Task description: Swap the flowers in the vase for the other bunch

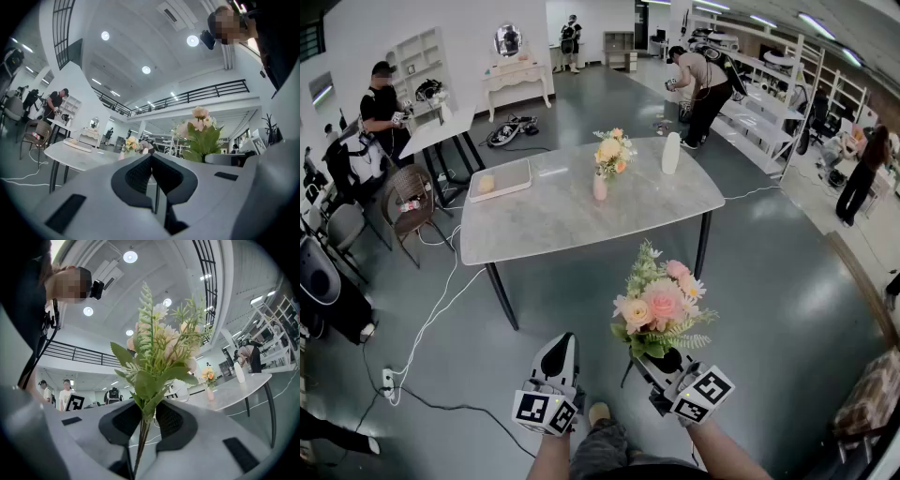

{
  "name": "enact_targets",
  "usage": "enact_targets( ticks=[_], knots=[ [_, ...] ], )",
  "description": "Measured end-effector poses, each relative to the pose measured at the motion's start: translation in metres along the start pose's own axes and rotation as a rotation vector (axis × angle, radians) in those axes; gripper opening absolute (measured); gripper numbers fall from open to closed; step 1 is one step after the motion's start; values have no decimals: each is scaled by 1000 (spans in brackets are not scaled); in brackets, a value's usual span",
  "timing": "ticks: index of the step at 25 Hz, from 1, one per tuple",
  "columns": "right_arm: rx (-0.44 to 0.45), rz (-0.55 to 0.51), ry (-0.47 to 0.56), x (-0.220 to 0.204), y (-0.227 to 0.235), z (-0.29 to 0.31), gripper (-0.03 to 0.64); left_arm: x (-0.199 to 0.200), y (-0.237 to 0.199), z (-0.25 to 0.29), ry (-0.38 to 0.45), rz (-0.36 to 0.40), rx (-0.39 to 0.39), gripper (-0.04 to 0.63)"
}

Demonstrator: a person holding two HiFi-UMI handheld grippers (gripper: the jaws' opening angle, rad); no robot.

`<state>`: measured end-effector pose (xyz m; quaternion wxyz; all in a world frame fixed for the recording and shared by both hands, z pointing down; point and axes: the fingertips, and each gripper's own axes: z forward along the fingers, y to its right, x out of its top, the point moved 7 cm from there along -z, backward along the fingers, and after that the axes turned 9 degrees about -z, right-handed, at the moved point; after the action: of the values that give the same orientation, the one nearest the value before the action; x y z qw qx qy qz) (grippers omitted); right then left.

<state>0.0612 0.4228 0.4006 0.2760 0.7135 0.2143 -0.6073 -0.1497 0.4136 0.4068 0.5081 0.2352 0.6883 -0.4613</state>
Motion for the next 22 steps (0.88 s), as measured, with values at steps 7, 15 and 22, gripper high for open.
enact_targets(
  ticks=[7, 15, 22],
  knots=[
    [-20, 11, -5, -9, 19, 20, 97, 0, -21, 22, -3, -5, 2, 14],
    [-60, 28, -19, -8, 42, 56, 97, 15, -49, 57, -24, -21, -25, 14],
    [-83, 47, -11, -13, 61, 83, 98, 16, -75, 86, -43, -35, -42, 14]
  ],
)
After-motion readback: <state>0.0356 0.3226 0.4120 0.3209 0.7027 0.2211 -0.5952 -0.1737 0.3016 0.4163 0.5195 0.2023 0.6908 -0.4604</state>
